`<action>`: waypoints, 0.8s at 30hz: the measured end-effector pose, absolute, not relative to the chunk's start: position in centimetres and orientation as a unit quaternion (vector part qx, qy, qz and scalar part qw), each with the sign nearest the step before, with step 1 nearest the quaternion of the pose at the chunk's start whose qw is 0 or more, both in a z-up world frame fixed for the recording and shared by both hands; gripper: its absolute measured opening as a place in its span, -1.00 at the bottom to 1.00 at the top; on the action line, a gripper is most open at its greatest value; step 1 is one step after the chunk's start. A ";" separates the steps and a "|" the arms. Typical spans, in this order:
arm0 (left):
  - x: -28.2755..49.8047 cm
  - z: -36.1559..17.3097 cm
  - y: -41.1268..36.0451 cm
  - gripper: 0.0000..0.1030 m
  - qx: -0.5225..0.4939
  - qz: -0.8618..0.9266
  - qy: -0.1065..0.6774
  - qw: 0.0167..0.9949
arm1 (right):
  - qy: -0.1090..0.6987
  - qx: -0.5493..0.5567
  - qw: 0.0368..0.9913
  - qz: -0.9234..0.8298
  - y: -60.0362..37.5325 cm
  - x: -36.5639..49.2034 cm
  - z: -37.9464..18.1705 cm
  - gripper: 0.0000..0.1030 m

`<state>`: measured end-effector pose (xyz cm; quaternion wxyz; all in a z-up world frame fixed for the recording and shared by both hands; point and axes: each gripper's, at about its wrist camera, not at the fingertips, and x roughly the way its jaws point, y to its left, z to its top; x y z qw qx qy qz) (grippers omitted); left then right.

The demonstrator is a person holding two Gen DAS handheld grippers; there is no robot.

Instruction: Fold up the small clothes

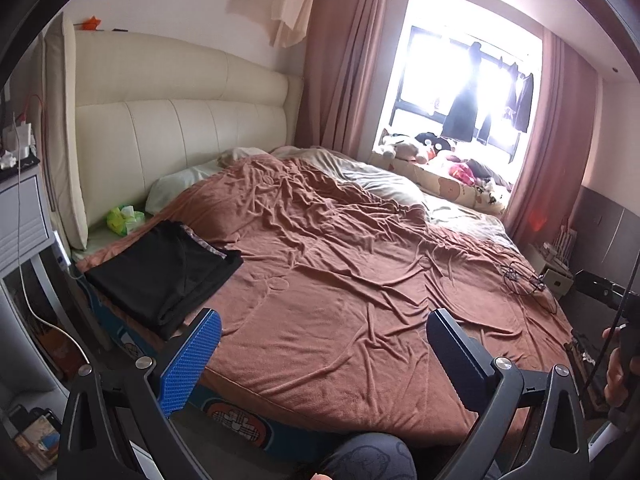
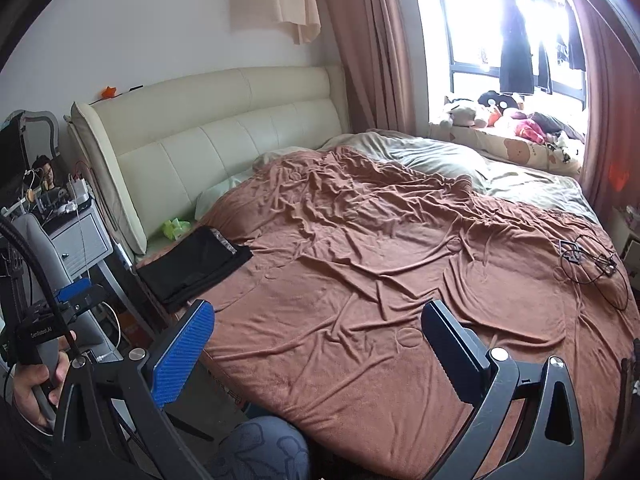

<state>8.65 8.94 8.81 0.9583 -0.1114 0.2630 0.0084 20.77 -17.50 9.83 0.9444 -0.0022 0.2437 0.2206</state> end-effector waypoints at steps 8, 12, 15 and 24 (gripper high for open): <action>5.9 7.9 7.7 1.00 -0.099 0.007 0.255 0.962 | 0.238 0.002 0.947 0.217 -19.3 18.2 8.1 1.00; 4.8 6.9 7.3 1.00 -0.086 0.019 0.254 0.963 | 0.222 -0.003 0.949 0.224 -19.7 16.8 7.4 1.00; 4.2 6.2 7.1 1.00 -0.083 0.026 0.252 0.964 | 0.221 -0.001 0.950 0.222 -20.2 16.1 6.6 1.00; 2.5 5.0 5.4 1.00 -0.063 0.034 0.246 0.967 | 0.222 0.001 0.951 0.214 -20.8 14.6 4.4 1.00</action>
